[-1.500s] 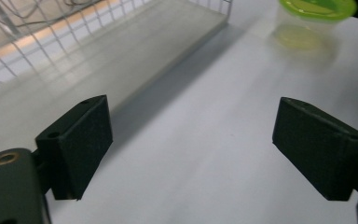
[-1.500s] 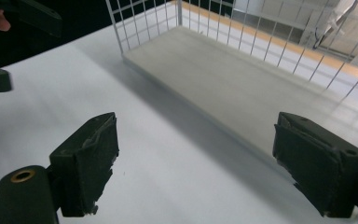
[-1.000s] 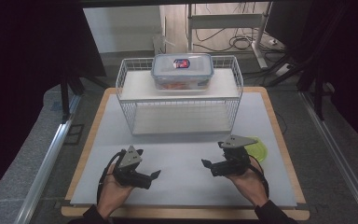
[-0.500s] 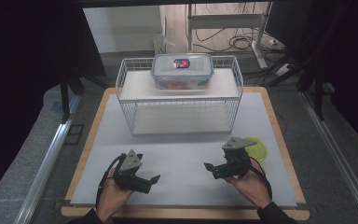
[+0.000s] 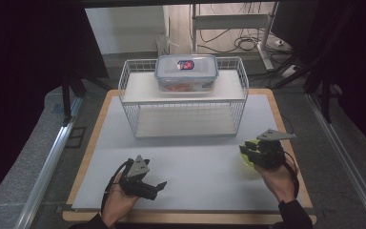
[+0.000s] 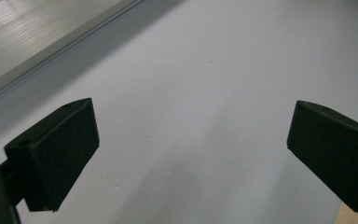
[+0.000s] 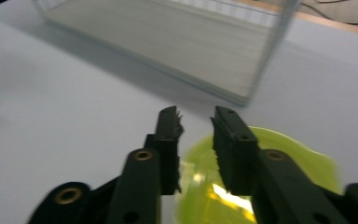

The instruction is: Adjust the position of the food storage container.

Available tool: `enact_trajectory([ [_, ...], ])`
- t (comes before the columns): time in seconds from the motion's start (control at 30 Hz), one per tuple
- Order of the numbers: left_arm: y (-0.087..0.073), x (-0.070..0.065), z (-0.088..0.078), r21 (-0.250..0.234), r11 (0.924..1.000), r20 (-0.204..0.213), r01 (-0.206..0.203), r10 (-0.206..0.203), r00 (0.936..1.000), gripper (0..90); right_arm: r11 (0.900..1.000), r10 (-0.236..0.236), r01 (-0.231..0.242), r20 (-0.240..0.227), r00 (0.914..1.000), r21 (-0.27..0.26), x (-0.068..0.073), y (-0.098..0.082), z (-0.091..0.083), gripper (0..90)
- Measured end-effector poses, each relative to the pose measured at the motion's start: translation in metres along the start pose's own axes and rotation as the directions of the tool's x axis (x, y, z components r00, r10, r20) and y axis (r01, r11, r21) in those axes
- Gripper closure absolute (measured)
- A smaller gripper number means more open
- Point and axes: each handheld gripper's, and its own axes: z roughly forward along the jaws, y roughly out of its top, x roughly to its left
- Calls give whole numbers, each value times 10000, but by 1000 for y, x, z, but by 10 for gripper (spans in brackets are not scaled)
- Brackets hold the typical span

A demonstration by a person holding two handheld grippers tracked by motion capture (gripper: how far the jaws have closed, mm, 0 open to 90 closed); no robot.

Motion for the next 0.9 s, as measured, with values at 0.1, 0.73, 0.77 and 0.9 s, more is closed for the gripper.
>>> enact_trajectory([
  [0.1, -1, 1, -1, -49, 10000, -53, 47, -47, 10000, 24, 9992, 376, -370, 491, 9981, -132, -19, -4, -8, 814],
  [0.73, -4, -1, 2, 207, 9997, -179, -86, 90, 9998, 35, 9842, 1537, -1685, 2110, 9653, 541, -81, -38, -3, 895],
  [0.77, -4, -1, 2, 207, 9997, -179, -86, 90, 9998, 35, 9842, 1537, -1685, 2110, 9653, 541, -81, -38, -3, 895],
  [0.9, -5, -1, 1, 265, 9996, -191, -100, 105, 9998, 37, 9836, 1488, -1670, 2173, 9647, 679, -80, -39, 0, 895],
])
